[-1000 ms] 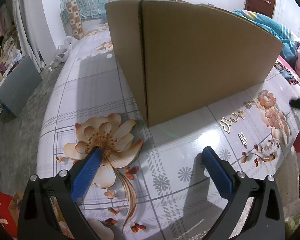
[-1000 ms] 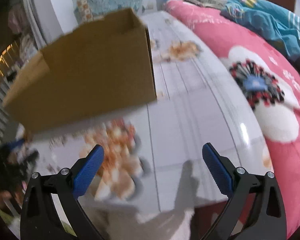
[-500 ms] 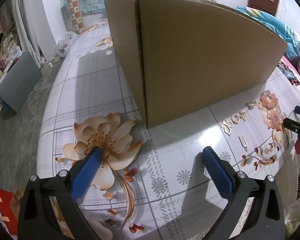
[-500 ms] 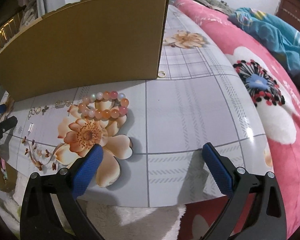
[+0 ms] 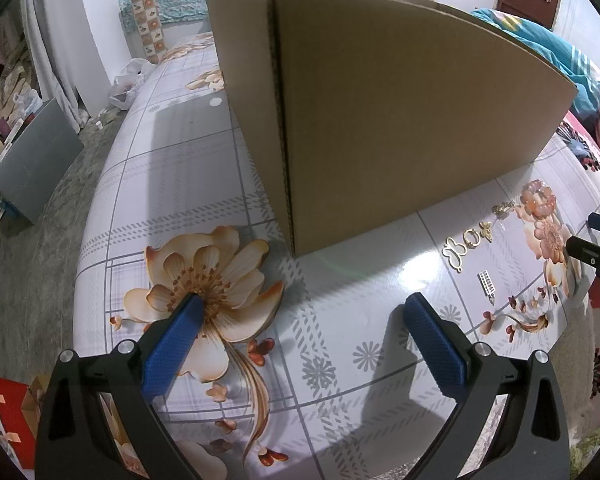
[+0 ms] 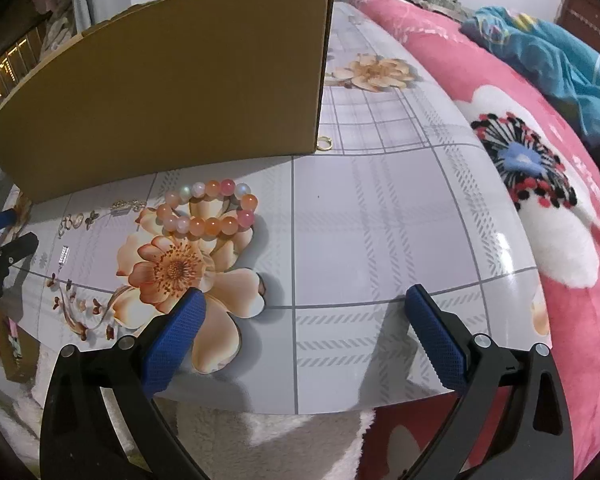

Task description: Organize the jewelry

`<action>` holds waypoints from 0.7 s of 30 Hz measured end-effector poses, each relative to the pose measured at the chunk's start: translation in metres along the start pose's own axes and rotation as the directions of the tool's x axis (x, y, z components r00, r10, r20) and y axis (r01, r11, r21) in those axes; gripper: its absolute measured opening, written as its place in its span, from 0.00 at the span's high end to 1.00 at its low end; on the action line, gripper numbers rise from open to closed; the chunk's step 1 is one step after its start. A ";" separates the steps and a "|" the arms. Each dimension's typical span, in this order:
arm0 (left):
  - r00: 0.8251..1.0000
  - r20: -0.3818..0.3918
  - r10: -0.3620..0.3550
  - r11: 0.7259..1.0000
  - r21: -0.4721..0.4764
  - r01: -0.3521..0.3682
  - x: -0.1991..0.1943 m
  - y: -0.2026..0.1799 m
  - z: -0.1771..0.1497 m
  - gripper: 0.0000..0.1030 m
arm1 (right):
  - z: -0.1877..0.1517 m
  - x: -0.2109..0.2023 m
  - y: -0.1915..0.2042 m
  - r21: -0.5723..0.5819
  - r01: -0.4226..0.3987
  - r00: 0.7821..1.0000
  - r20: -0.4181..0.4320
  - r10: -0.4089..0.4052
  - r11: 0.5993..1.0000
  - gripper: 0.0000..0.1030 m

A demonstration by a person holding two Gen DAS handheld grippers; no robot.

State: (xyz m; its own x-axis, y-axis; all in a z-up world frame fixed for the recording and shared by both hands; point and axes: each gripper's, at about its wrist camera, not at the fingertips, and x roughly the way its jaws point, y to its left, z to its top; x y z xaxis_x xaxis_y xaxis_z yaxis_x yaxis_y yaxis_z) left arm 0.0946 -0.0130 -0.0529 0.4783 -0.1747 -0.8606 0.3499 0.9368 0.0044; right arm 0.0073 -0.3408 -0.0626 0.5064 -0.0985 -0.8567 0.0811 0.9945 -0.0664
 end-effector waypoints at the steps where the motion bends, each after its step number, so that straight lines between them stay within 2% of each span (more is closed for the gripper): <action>1: 1.000 0.000 0.000 1.000 -0.001 0.000 0.000 0.000 0.000 0.04 | 0.000 0.000 0.000 0.004 0.000 1.000 0.001 0.000 1.000 0.08; 21: 1.000 0.002 0.002 1.000 -0.001 -0.002 0.001 -0.001 0.000 0.04 | 0.004 0.005 -0.003 0.024 0.003 1.000 -0.005 -0.003 1.000 0.08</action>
State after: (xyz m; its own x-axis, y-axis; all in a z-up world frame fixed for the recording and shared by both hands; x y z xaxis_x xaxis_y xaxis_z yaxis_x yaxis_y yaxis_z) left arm 0.0944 -0.0141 -0.0539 0.4806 -0.1738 -0.8596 0.3486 0.9373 0.0054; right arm 0.0130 -0.3442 -0.0644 0.5017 -0.1011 -0.8591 0.1034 0.9930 -0.0564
